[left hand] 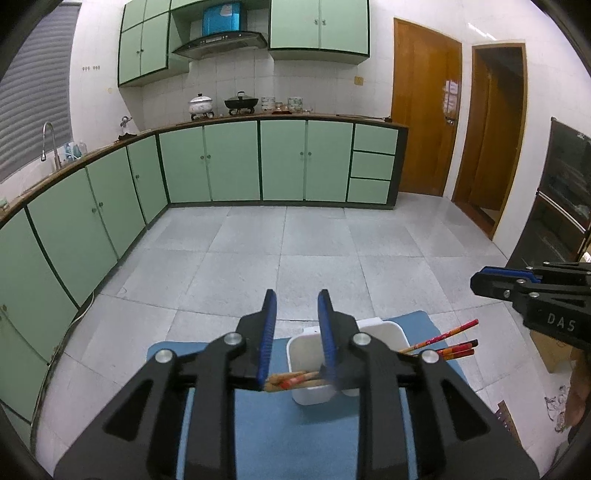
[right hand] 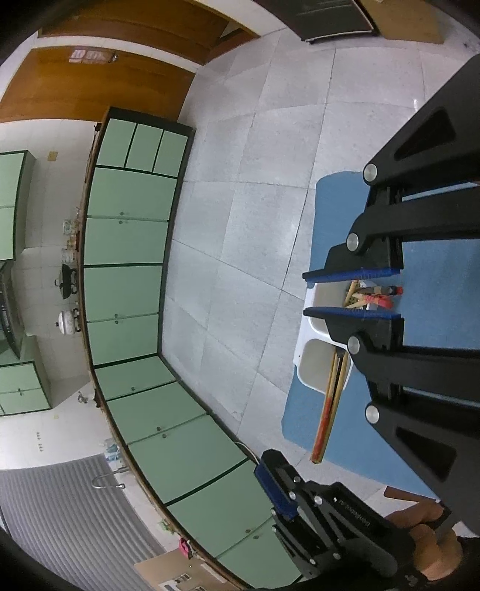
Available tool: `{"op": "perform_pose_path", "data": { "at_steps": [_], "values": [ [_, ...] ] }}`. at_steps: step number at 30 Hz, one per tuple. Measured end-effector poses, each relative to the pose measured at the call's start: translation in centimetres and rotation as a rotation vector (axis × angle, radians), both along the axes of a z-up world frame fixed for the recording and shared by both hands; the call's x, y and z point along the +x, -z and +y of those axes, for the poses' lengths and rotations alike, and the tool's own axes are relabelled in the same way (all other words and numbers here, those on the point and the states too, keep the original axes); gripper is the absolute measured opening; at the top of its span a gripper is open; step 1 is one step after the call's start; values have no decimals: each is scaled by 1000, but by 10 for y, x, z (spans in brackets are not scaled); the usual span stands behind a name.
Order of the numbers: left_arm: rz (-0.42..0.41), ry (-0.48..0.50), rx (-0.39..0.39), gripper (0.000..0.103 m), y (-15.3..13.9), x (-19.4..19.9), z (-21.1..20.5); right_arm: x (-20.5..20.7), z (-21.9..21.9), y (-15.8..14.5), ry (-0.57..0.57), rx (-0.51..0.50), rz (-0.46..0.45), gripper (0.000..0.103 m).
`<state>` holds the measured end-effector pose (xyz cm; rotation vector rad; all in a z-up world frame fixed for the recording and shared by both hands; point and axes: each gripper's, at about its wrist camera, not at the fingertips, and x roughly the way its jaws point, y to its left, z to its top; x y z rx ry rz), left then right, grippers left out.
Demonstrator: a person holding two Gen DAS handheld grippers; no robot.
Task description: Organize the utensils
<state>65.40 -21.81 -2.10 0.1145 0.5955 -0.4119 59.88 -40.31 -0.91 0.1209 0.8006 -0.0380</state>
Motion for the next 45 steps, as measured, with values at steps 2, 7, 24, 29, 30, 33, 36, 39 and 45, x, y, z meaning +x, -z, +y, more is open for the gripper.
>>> {"op": "perform_pose_path", "data": {
  "at_steps": [2, 7, 24, 29, 30, 33, 36, 39, 45],
  "values": [
    [-6, -2, -5, 25, -6, -3, 3, -5, 0, -5, 7, -1, -10, 14],
    [-21, -18, -16, 40, -16, -28, 18, -22, 3, -16, 11, 6, -28, 16],
    [-74, -90, -78, 98, 13, -258, 151, -264, 72, 23, 48, -19, -265, 95],
    [-55, -157, -97, 98, 30, -335, 178, -342, 93, 43, 117, -3, -249, 97],
    [-53, -165, -71, 98, 32, -354, 180, -358, 100, 44, 134, -20, -249, 97],
    [-63, -178, -59, 98, 32, -395, 186, -401, 114, 43, 189, -60, -255, 97],
    [-80, -172, -41, 98, 27, -442, 189, -446, 129, 36, 248, -88, -278, 97],
    [-75, -192, -69, 98, 16, -477, 196, -483, 144, 27, 252, -106, -314, 97],
    [-97, -215, -62, 98, -3, -539, 204, -546, 177, 16, 200, -142, -360, 97]
  ]
}}
